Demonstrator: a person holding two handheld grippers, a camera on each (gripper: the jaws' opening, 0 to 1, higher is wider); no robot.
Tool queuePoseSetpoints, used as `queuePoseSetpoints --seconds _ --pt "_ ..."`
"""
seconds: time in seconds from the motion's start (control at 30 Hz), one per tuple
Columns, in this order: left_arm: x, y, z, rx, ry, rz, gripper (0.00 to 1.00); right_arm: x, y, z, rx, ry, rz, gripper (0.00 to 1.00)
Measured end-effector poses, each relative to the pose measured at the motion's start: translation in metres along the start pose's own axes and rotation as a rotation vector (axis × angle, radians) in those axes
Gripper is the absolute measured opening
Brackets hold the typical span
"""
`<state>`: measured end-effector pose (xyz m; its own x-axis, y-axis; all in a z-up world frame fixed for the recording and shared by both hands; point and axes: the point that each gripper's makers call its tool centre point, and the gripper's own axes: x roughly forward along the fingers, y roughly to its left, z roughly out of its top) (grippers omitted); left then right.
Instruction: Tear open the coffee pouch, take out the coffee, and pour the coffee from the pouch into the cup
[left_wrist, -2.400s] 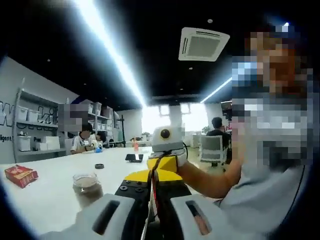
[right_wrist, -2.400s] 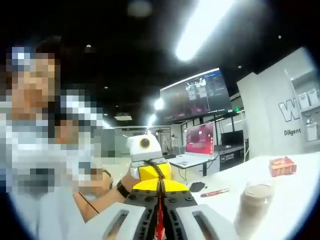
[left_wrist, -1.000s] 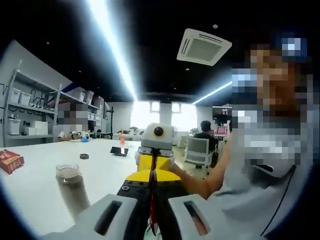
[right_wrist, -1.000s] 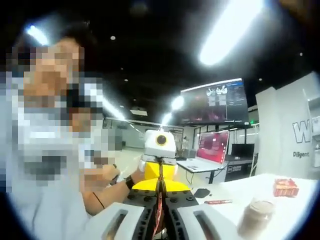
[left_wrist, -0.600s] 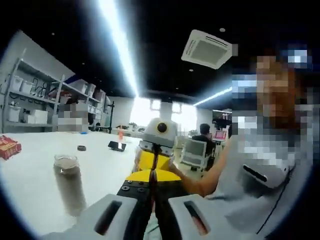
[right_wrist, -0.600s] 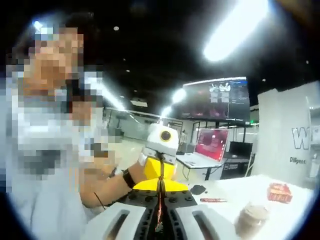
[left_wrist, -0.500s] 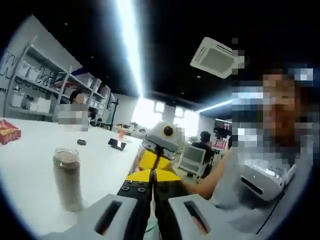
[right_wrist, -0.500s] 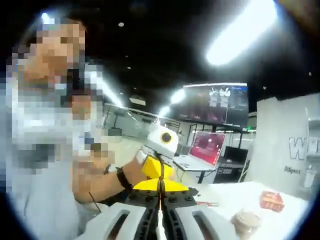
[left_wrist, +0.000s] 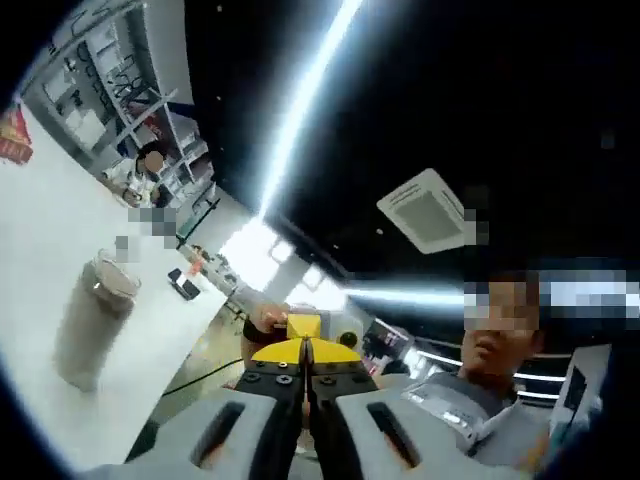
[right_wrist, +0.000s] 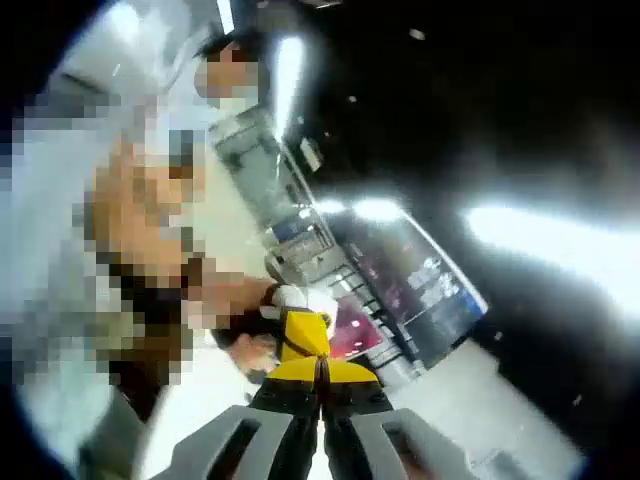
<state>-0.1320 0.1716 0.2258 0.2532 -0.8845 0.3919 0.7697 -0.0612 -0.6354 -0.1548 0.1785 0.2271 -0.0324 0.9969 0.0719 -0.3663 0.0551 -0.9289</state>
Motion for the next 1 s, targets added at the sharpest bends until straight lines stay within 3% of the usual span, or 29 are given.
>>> queuePoseSetpoints --seconds 0.07,0.1,0.17,0.3,0.37,0.4,0.5,0.6,0.67,0.8,1.0 --pt "-0.003 0.005 0.007 -0.075 -0.076 -0.030 0.02 0.004 -0.001 -0.003 -0.099 0.028 -0.023 0.00" --pt "-0.003 0.005 0.008 -0.086 -0.085 -0.037 0.02 0.007 -0.001 -0.006 -0.203 0.054 -0.044 0.00" --pt "-0.008 0.014 0.014 -0.145 -0.175 -0.050 0.02 0.015 0.000 -0.016 -0.357 0.116 -0.073 0.00" --pt "-0.017 0.034 0.024 -0.133 -0.300 0.052 0.02 0.025 0.005 -0.036 -0.490 0.211 -0.096 0.00" --pt "-0.022 0.044 0.028 -0.089 -0.359 0.134 0.01 0.030 0.007 -0.048 -0.466 0.245 -0.106 0.00" --pt "-0.024 0.049 0.030 -0.037 -0.393 0.208 0.01 0.031 0.006 -0.056 -0.440 0.268 -0.118 0.00" --pt "-0.026 0.053 0.034 0.089 -0.449 0.346 0.01 0.033 0.002 -0.066 -0.321 0.284 -0.166 0.00" --pt "-0.026 0.052 0.038 0.232 -0.476 0.476 0.01 0.033 -0.003 -0.074 -0.196 0.298 -0.230 0.00" --pt "-0.026 0.050 0.040 0.313 -0.481 0.544 0.01 0.033 -0.006 -0.074 -0.055 0.275 -0.265 0.00" --pt "-0.022 0.044 0.039 0.334 -0.440 0.559 0.01 0.030 -0.014 -0.078 0.272 0.189 -0.278 0.01" --pt "-0.026 0.049 0.038 0.294 -0.292 0.543 0.02 0.029 -0.008 -0.076 0.613 0.087 -0.145 0.03"
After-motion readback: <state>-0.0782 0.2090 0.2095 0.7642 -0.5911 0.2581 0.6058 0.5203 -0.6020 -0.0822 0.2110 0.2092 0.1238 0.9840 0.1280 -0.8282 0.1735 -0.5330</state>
